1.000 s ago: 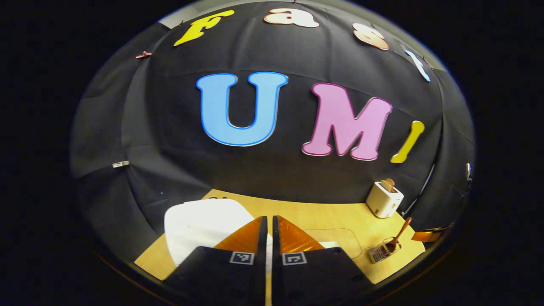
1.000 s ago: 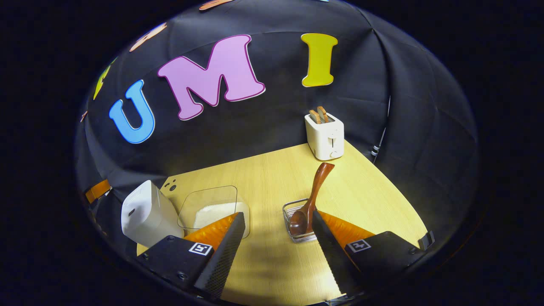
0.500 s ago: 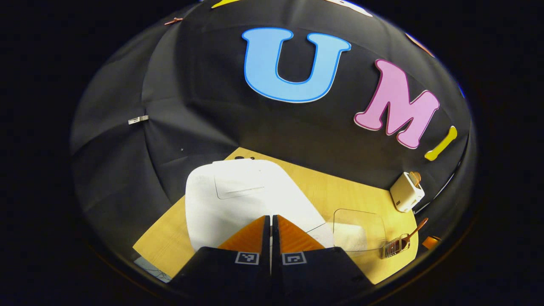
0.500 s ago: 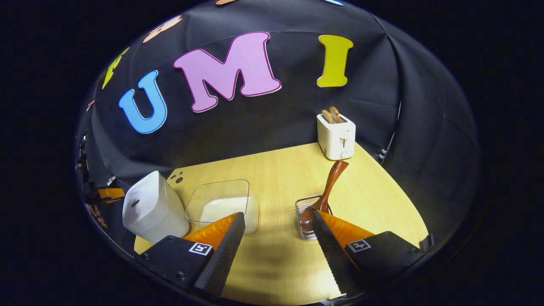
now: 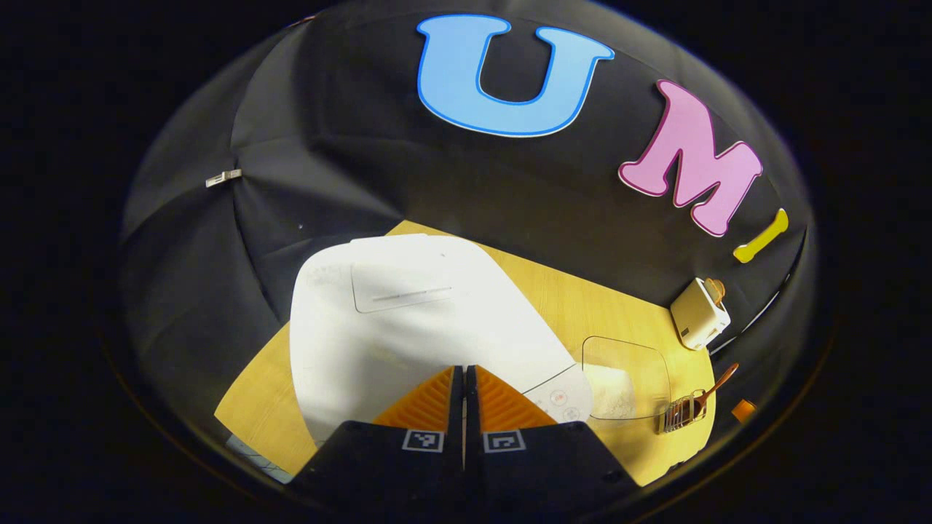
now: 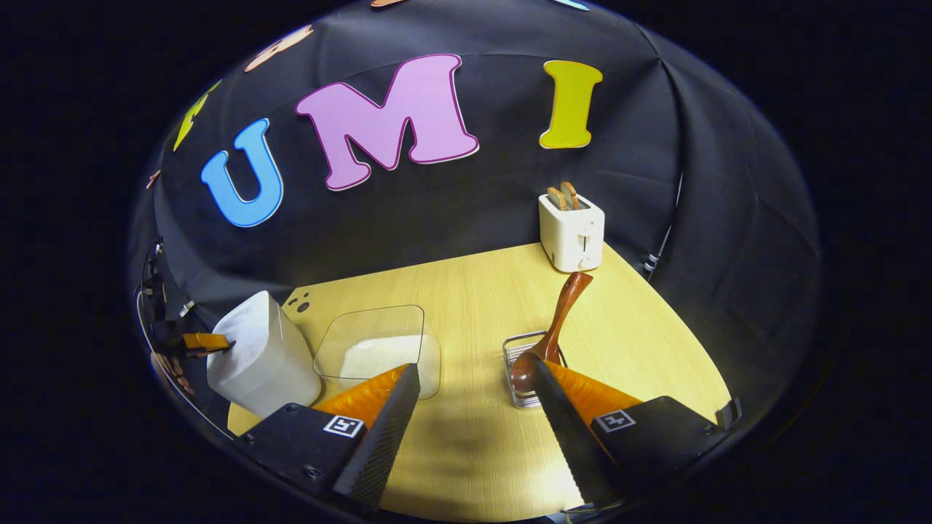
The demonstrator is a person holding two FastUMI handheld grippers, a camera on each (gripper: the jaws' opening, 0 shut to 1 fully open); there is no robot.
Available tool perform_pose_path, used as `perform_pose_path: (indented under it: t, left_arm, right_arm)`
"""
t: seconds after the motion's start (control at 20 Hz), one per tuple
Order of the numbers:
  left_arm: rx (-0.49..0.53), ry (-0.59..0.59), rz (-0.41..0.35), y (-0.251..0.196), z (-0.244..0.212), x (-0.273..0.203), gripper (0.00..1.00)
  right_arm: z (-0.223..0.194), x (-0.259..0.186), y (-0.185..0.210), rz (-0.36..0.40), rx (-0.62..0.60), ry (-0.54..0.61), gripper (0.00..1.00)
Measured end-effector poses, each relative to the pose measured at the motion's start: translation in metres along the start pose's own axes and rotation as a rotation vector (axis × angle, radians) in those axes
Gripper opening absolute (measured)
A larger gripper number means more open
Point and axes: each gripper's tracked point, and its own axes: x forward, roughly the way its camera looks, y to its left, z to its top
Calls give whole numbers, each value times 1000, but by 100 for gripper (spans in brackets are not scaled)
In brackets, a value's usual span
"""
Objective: Close the left gripper, press the button to open the rice cooker; take a wooden spoon from the chopstick holder with the right hand, scoop a spoonful of rice and pour it into the rice cooker, then put the wooden spoon back into the chopstick holder.
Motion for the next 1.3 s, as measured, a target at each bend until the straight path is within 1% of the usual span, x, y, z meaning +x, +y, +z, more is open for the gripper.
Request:
perform_pose_path:
  t: [0.2, 0.25, 0.3, 0.5, 0.55, 0.8, 0.9, 0.95, 1.0, 1.05, 1.3]
  left_arm:
    - [-14, -1, 19, -1, -2, 3, 6]
    - [-18, 1, 21, -1, -3, 2, 3]
    - [-21, 19, 26, 0, -7, 5, 6]
    - [-15, 0, 39, 0, -3, 2, 6]
    - [-6, -26, 41, -1, 1, -2, 6]
    - [96, -255, 79, -8, 53, -44, 6]
    - [118, -307, 90, -11, 67, -57, 6]
    - [122, -326, 81, -15, 71, -62, 6]
    - [113, -319, 61, -22, 72, -63, 6]
    - [109, -314, 51, -27, 63, -68, 5]
    - [125, -285, 29, -42, 37, -78, 5]
  right_arm:
    - [-1, 1, 4, 5, -3, 6, 98]
    - [-2, 2, 5, 10, -5, 8, 98]
    - [-3, 4, 7, 15, -8, 12, 98]
    - [-4, 5, 16, 40, -17, 17, 98]
    - [-5, 4, 17, 44, -19, 18, 98]
    - [-8, 2, 10, 35, -13, 26, 99]
    - [-8, 2, 5, 29, -6, 28, 99]
    - [-8, 3, 4, 27, -4, 27, 99]
    - [-8, 3, 3, 28, -2, 29, 98]
    - [-9, 3, 3, 30, -2, 30, 98]
    - [-8, 5, -2, 41, 6, 35, 98]
